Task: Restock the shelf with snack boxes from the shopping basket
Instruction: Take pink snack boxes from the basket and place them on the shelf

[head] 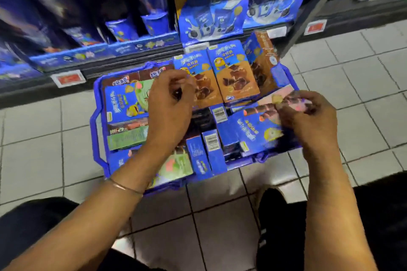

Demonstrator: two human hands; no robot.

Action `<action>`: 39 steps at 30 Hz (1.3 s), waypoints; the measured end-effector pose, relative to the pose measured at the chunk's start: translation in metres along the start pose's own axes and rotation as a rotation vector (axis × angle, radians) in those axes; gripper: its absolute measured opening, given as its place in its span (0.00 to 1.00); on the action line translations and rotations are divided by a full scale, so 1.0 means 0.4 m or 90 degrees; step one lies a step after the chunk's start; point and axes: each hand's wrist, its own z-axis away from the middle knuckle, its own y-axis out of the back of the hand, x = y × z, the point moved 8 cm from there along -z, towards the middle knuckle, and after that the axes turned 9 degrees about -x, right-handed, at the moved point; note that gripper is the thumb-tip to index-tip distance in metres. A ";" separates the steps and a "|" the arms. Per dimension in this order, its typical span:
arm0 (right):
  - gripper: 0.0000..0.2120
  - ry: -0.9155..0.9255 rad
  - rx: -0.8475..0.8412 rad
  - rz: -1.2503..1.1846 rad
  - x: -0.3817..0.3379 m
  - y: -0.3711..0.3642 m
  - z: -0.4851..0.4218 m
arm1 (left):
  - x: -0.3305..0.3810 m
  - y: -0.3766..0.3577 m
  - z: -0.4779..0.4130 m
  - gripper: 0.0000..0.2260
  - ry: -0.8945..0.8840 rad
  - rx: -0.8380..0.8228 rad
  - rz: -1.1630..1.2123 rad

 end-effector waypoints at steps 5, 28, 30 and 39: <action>0.16 0.164 -0.009 -0.031 -0.199 0.022 0.079 | 0.030 -0.054 0.021 0.14 0.001 -0.202 0.032; 0.18 -0.003 -0.303 0.302 -0.104 -0.325 0.120 | -0.097 0.108 0.033 0.08 0.227 -0.056 0.344; 0.16 0.016 -0.282 0.329 -0.108 -0.323 0.119 | -0.110 0.109 0.042 0.08 0.244 -0.071 0.376; 0.16 0.162 -0.088 0.107 -0.287 -0.107 0.151 | -0.114 0.109 0.046 0.08 0.197 -0.140 0.397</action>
